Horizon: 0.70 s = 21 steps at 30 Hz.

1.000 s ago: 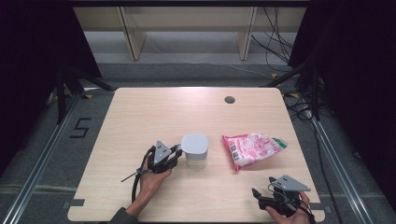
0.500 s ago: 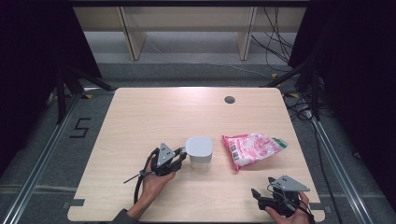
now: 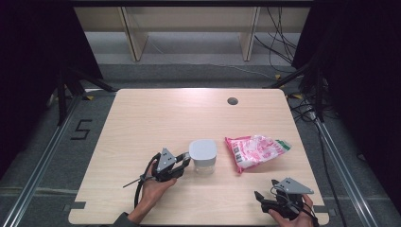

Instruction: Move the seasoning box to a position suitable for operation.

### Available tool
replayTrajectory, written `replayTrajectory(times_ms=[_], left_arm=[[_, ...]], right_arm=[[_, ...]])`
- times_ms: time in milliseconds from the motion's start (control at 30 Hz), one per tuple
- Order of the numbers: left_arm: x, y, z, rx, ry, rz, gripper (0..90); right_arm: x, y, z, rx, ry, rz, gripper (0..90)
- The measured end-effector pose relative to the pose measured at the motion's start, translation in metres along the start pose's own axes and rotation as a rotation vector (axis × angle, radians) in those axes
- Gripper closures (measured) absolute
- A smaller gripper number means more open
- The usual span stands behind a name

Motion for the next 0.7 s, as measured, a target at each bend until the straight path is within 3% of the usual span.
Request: replayTrajectory(times_ms=[33,67,100,167,200,233,333,400,433,500,533,567,633,700], left_arm=[[0.0,0.0,0.001,-0.002,-0.011,0.013,67.2],[-0.001,0.0,0.001,-0.005,-0.033,0.022,62.8],[-0.001,0.001,0.003,-0.037,-0.076,-0.001,52.3],[-0.002,0.003,0.007,-0.056,-0.075,-0.022,48.3],[-0.004,0.004,0.011,-0.042,-0.06,-0.007,44.0],[-0.005,0.006,0.016,-0.028,-0.068,0.0,41.8],[-0.007,0.015,0.031,-0.005,-0.106,0.002,40.8],[-0.008,0.02,0.04,0.013,-0.109,-0.008,47.1],[-0.009,0.023,0.045,0.029,-0.118,-0.01,47.1],[-0.012,0.027,0.05,0.057,-0.114,-0.008,56.8],[-0.013,0.028,0.05,0.073,-0.115,-0.002,67.6],[-0.015,0.029,0.051,0.074,-0.107,-0.002,72.0],[-0.015,0.032,0.05,0.096,-0.112,0.003,76.5],[-0.016,0.036,0.049,0.096,-0.092,-0.022,83.3]], right_arm=[[0.001,0.001,0.0,0.003,0.002,0.021,24.0],[0.0,0.0,-0.001,0.006,0.001,0.007,24.0],[0.001,0.0,-0.001,0.008,0.009,0.017,24.0],[0.001,0.0,-0.001,0.007,0.009,0.016,24.0],[0.002,0.001,0.0,0.006,0.006,0.024,24.0],[0.0,0.0,0.0,-0.001,0.0,-0.007,24.0],[0.002,0.0,-0.001,0.008,0.013,0.027,24.0],[0.003,0.001,0.0,-0.004,0.02,0.033,24.0],[0.0,0.0,0.0,-0.003,0.011,0.002,23.9],[0.001,0.0,0.0,0.008,0.008,0.016,23.9],[-0.002,-0.001,0.0,0.006,0.006,-0.016,23.9],[0.001,0.0,-0.001,0.015,0.014,0.022,23.9],[0.001,0.0,-0.001,0.013,0.016,0.013,23.7],[0.002,0.001,-0.001,0.012,0.022,0.028,23.7]])
Point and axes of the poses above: each handheld gripper's, and its own axes: z roughly backward along the jaws, y roughly out of its top, x roughly to its right, the point moved 2 cm from there along -z, roughly forward along the jaws, and after that the axes turned 9 degrees about -z, right-handed, at the moved point
